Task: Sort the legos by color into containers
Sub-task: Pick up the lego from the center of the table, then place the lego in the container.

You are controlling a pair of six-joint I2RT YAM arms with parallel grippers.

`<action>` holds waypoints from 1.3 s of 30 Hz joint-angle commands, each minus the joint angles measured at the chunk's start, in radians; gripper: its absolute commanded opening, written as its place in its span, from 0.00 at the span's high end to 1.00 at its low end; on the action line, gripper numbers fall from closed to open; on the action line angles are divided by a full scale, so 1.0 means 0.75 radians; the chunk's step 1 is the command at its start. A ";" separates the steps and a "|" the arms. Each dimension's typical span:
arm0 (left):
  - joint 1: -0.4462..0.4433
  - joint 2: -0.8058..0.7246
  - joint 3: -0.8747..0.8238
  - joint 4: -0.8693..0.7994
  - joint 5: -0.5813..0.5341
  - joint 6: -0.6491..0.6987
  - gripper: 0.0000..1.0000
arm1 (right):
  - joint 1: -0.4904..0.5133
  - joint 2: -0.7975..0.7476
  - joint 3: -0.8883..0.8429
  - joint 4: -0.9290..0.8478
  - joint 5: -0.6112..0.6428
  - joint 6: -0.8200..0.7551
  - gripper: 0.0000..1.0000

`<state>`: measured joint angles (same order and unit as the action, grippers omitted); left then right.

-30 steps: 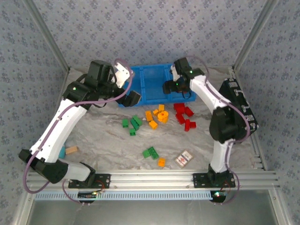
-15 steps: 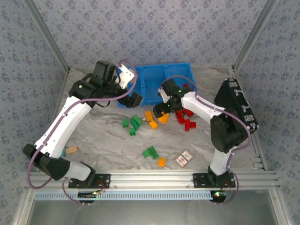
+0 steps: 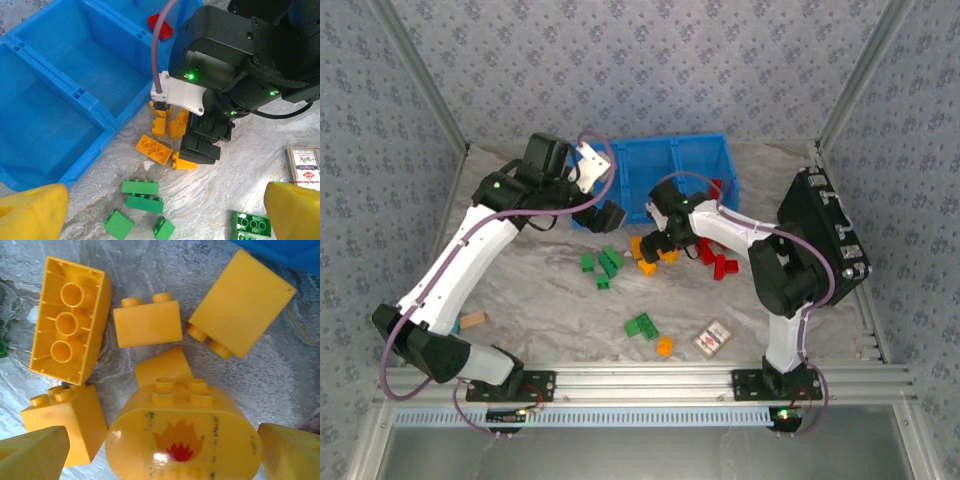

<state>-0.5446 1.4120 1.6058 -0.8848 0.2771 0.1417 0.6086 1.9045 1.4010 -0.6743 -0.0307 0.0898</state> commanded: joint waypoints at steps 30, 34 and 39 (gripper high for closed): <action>-0.004 -0.047 -0.037 0.044 0.017 -0.009 0.00 | -0.044 -0.064 0.265 -0.159 0.060 0.057 0.49; -0.004 -0.025 -0.021 0.045 0.029 -0.027 0.00 | -0.082 0.033 0.464 -0.149 0.041 0.017 0.50; -0.004 0.036 0.038 0.034 0.016 -0.027 0.00 | -0.124 0.243 0.774 -0.132 0.012 0.017 0.51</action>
<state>-0.5446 1.4170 1.5818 -0.8661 0.2768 0.1299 0.5278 1.9987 1.9022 -0.7654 0.0025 0.1146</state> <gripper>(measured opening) 0.999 0.580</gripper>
